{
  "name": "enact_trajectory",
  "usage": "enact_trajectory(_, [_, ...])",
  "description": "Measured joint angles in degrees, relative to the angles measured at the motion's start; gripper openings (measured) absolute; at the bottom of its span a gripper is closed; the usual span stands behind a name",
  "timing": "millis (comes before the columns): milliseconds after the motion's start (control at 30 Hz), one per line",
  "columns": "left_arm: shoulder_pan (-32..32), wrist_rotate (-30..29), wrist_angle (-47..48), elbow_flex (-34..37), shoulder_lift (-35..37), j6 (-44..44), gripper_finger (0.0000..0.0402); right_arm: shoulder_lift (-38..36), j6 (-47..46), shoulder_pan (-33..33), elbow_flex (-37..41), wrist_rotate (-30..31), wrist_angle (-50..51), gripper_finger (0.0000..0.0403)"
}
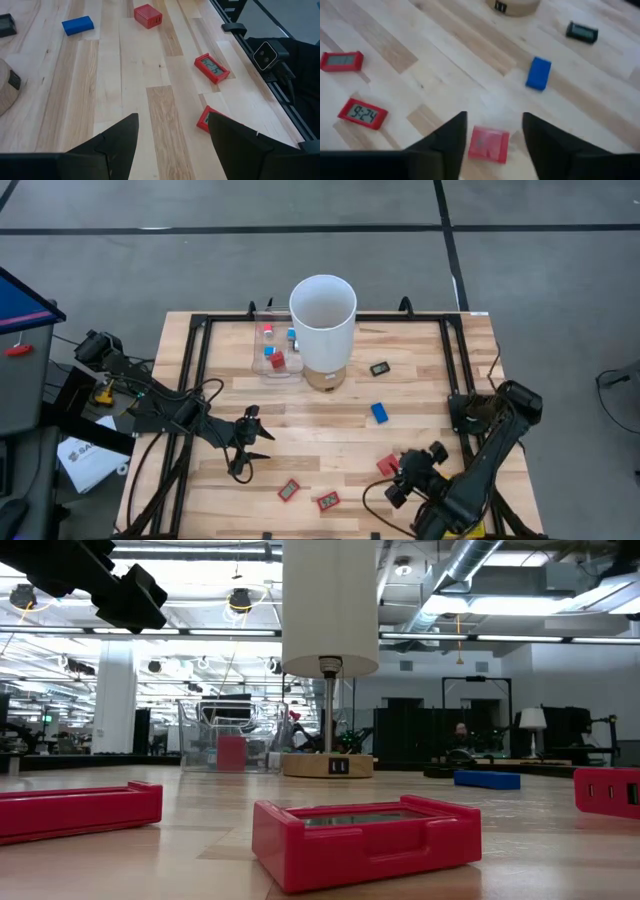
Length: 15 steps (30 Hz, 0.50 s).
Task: Pick & Place Office items
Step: Put the red charger adapter into the transparent bin
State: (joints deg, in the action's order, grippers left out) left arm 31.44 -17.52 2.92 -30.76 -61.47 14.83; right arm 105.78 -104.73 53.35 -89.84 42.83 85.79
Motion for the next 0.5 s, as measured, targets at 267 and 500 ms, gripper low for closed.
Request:
enact_trajectory(267, [0.0,0.0,0.0,0.0,0.0,0.0,0.0237,-4.6,30.2,-8.2,0.7,-1.0,-10.2,0.0269])
enact_trajectory(500, [0.0,0.0,0.7,0.0,0.0,0.0,0.0237,-4.9,48.2,-16.3,0.8,-5.5,-5.7,0.0270])
